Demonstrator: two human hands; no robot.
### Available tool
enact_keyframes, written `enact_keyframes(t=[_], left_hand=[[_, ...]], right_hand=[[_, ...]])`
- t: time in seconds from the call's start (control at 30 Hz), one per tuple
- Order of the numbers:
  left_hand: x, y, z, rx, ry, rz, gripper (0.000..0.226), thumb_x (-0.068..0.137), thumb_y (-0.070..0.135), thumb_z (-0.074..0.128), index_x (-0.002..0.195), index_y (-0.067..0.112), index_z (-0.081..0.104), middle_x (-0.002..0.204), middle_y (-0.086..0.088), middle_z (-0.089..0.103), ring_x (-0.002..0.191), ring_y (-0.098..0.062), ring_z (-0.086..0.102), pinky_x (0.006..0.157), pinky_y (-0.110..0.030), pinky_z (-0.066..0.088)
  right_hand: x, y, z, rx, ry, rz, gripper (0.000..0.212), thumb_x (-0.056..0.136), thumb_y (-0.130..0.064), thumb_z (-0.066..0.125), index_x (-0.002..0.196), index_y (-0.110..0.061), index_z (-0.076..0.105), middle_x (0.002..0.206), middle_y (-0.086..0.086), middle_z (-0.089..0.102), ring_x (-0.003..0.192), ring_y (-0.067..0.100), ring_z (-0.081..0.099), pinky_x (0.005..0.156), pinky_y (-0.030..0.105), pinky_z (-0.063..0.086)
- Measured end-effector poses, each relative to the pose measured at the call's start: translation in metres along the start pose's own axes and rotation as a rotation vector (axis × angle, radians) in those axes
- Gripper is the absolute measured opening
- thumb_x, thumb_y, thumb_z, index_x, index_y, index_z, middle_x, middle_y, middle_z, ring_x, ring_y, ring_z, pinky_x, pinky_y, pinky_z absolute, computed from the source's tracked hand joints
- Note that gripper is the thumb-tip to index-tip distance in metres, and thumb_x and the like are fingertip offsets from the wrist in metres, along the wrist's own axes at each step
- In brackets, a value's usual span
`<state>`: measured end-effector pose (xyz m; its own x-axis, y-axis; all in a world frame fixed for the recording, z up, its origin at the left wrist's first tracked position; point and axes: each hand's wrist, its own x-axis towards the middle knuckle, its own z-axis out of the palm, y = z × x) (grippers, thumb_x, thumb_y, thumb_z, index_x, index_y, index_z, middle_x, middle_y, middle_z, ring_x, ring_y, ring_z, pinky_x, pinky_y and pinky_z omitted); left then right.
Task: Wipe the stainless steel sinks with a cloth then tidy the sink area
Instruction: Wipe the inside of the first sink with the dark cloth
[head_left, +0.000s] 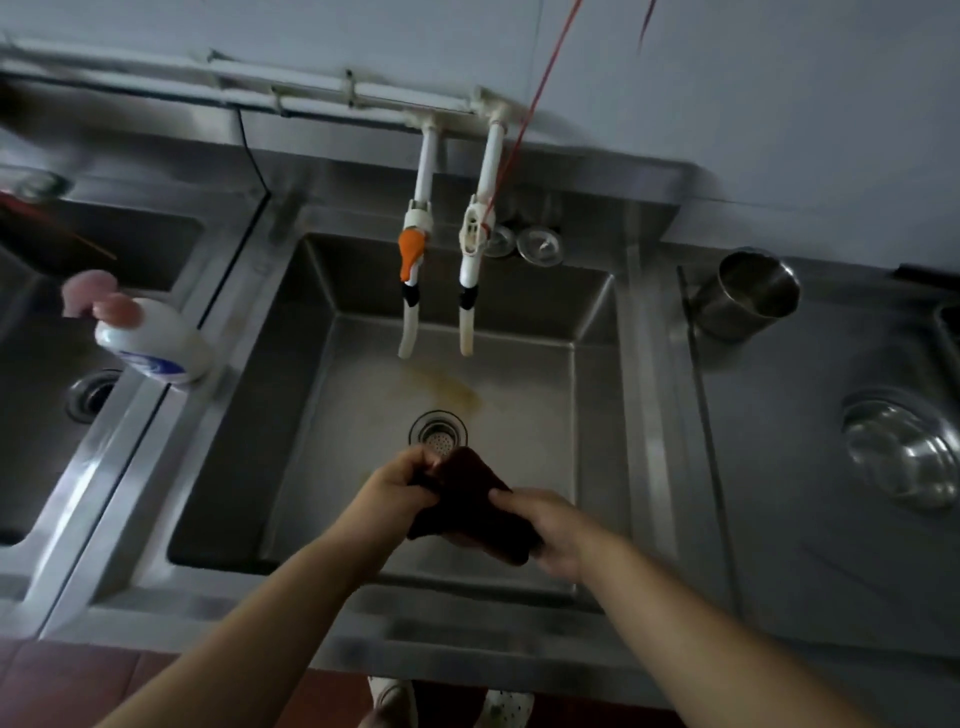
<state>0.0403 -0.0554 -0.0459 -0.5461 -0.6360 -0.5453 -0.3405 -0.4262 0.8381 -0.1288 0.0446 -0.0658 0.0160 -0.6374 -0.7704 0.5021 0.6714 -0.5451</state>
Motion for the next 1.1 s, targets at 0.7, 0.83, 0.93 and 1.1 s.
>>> enact_keyframes(t=[0.7, 0.83, 0.93, 1.1], left_hand=[[0.066, -0.068, -0.206, 1.035, 0.138, 0.176, 0.031, 0.090, 0.018, 0.054, 0.120, 0.024, 0.058, 0.118, 0.000, 0.061, 0.101, -0.021, 0.059, 0.079, -0.030, 0.045], [0.076, -0.069, -0.208, 1.197, 0.106, 0.226, 0.033, 0.089, 0.017, 0.055, 0.121, 0.021, 0.060, 0.120, -0.005, 0.062, 0.106, -0.028, 0.059, 0.087, -0.036, 0.044], [0.082, -0.061, -0.218, 1.481, 0.093, 0.435, 0.029, 0.074, 0.008, 0.072, 0.103, 0.012, 0.069, 0.094, -0.014, 0.069, 0.081, -0.035, 0.066, 0.076, -0.043, 0.049], [0.090, -0.046, -0.244, 1.736, 0.017, 0.489, 0.037, 0.052, 0.000, 0.082, 0.086, -0.002, 0.070, 0.078, -0.022, 0.066, 0.074, -0.040, 0.065, 0.078, -0.052, 0.050]], right_hand=[[0.136, 0.045, 0.001, -1.051, 0.854, 0.018, 0.020, 0.089, -0.033, 0.058, 0.092, -0.014, 0.062, 0.086, 0.006, 0.065, 0.081, 0.026, 0.062, 0.067, 0.033, 0.051], [0.159, 0.055, 0.010, -1.087, 0.622, -0.001, 0.023, 0.089, -0.041, 0.057, 0.098, -0.023, 0.068, 0.096, -0.001, 0.068, 0.085, 0.017, 0.062, 0.074, 0.030, 0.050], [0.175, 0.061, -0.003, -1.327, 0.573, -0.066, 0.032, 0.093, -0.037, 0.051, 0.120, -0.022, 0.059, 0.120, 0.002, 0.062, 0.105, 0.020, 0.058, 0.086, 0.032, 0.048], [0.204, 0.090, -0.037, -1.857, 0.008, -0.156, 0.060, 0.099, -0.037, 0.038, 0.150, -0.029, 0.007, 0.158, 0.000, -0.006, 0.145, 0.017, -0.008, 0.116, 0.032, 0.001]])
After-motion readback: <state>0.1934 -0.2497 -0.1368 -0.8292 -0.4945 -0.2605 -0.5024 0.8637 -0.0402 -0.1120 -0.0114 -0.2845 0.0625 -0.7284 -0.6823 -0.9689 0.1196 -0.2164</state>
